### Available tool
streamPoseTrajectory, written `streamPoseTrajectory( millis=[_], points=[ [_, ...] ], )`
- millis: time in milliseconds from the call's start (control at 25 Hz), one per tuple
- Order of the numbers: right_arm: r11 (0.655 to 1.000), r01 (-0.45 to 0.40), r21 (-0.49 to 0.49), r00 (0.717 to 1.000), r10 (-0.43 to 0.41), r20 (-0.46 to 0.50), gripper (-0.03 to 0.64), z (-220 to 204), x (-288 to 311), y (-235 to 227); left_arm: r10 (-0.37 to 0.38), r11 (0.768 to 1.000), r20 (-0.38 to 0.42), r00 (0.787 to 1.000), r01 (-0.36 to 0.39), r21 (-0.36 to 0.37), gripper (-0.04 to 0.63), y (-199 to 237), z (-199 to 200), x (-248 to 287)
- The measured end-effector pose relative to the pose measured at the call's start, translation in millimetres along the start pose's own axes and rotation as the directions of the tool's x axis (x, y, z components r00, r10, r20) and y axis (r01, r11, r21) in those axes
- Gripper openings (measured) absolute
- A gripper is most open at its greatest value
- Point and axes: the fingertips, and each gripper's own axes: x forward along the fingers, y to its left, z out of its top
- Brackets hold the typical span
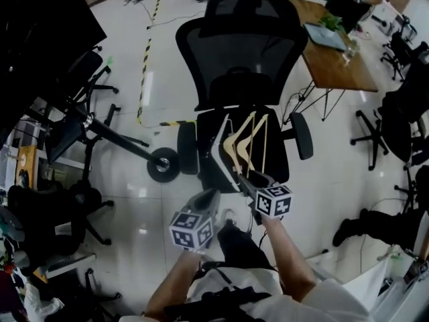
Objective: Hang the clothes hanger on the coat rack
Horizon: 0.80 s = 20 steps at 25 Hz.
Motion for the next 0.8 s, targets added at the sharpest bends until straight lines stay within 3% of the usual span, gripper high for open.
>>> streamPoseTrajectory(
  millis=[320,520,800],
  points=[
    [0.997,0.052,-0.064,0.983,-0.062,-0.175,0.202,-46,92,-73,0.021,0.997,-0.059,0.998,-0.025,-0.076,-0.009,38,-29,79],
    [0.979,0.090,-0.184,0.963,-0.133,-0.236,0.202,-73,148,-107,0.017,0.994,-0.088,0.996,-0.026,-0.106,-0.009,57,-45,107],
    [0.969,0.095,-0.227,0.931,-0.167,-0.323,0.208,-105,205,-142,0.044,0.987,-0.146,0.988,-0.065,-0.144,-0.009,87,-74,151]
  ],
)
